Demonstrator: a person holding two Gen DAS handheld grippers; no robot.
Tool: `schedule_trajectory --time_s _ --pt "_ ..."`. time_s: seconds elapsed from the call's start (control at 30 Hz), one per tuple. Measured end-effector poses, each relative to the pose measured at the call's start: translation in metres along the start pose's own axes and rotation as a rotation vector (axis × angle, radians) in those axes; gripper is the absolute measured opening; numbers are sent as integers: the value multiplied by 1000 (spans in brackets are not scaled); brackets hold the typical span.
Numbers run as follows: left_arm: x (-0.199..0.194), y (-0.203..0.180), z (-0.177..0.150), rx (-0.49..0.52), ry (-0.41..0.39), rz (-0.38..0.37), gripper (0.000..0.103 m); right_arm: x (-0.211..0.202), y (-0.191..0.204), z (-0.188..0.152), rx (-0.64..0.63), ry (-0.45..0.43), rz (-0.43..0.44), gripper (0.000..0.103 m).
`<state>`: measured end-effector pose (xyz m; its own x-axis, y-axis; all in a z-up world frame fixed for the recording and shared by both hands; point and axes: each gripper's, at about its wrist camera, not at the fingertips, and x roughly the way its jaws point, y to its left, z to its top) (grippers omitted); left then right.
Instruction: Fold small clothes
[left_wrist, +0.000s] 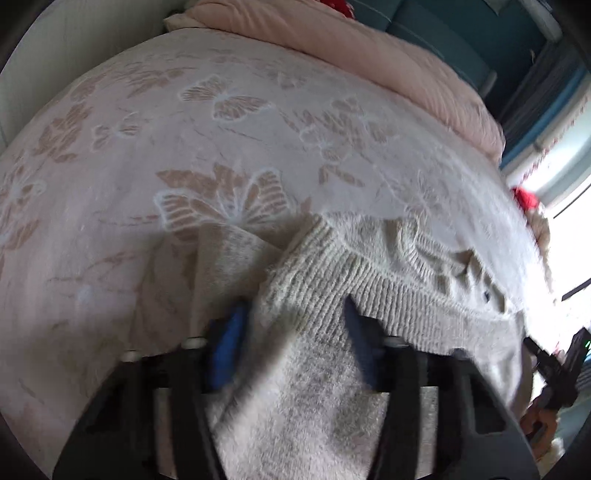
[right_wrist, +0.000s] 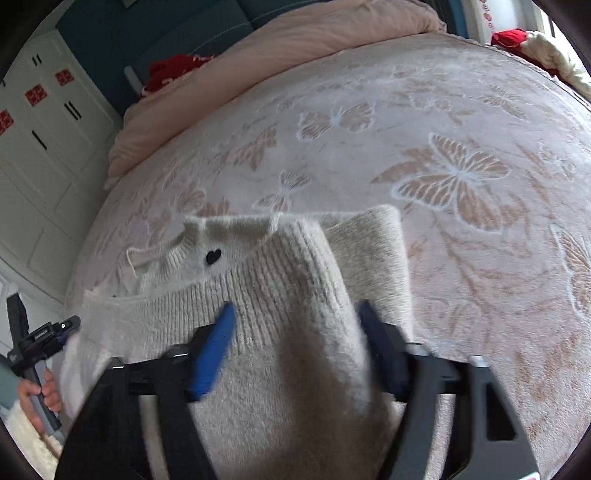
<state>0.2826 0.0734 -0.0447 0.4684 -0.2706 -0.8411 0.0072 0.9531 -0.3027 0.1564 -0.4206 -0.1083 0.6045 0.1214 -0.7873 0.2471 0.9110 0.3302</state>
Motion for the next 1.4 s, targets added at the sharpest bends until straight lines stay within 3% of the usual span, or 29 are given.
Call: schedule_trajectory --time_s 0.03,0.1,0.3,0.4,0.47,0.57,0.63,0.7,0.77,0.83,0.9,0.93,1.0,1.07,1.13,1.23,1.27,1.33,1.4 --pt "2 -3 0 25 19 17 10 2 2 0 -2 18 -10 11" --pt "-8 -8 7 51 -14 40 8 -8 3 3 15 -13 0 9" --pt "-72 -4 56 0 -183 7 7 -87 8 52 59 -251 77 7" --pt "-69 -1 78 -15 -201 31 8 -74 3 70 68 -246 50 7" --pt "-38 1 82 -8 -144 76 8 -29 -10 68 94 -151 -13 7" --pt "20 7 70 -2 -35 165 8 33 -28 53 104 -8 -115 7" --pt "50 17 57 -13 13 204 8 45 -32 44 103 -14 -122 7" --pt "56 21 50 -18 -13 203 11 38 -34 47 132 -24 -90 9" --pt "51 20 50 -6 -30 194 15 27 -31 50 117 -28 -79 15" --pt "36 15 50 19 -51 208 29 1 -23 49 82 -98 -117 22" --pt "5 6 44 27 -119 263 55 -28 -7 44 38 -170 -118 28" --pt "-15 2 39 18 -172 259 57 -40 4 40 21 -197 -108 32" --pt "-49 -14 23 -7 -227 159 57 -50 41 27 -30 -203 -28 32" --pt "-60 -36 7 11 -224 65 58 -39 85 10 -96 -150 41 32" --pt "-57 -63 -15 59 -185 11 58 -18 133 -12 -167 -74 128 32" --pt "-27 -86 -47 128 -115 43 58 20 200 -58 -306 28 200 30" --pt "-18 -86 -54 140 -91 62 58 27 207 -66 -334 43 187 22" --pt "-3 -74 -69 155 -61 114 60 35 202 -74 -342 42 142 20" --pt "-11 -55 -75 174 -92 104 60 29 160 -66 -241 32 131 4"
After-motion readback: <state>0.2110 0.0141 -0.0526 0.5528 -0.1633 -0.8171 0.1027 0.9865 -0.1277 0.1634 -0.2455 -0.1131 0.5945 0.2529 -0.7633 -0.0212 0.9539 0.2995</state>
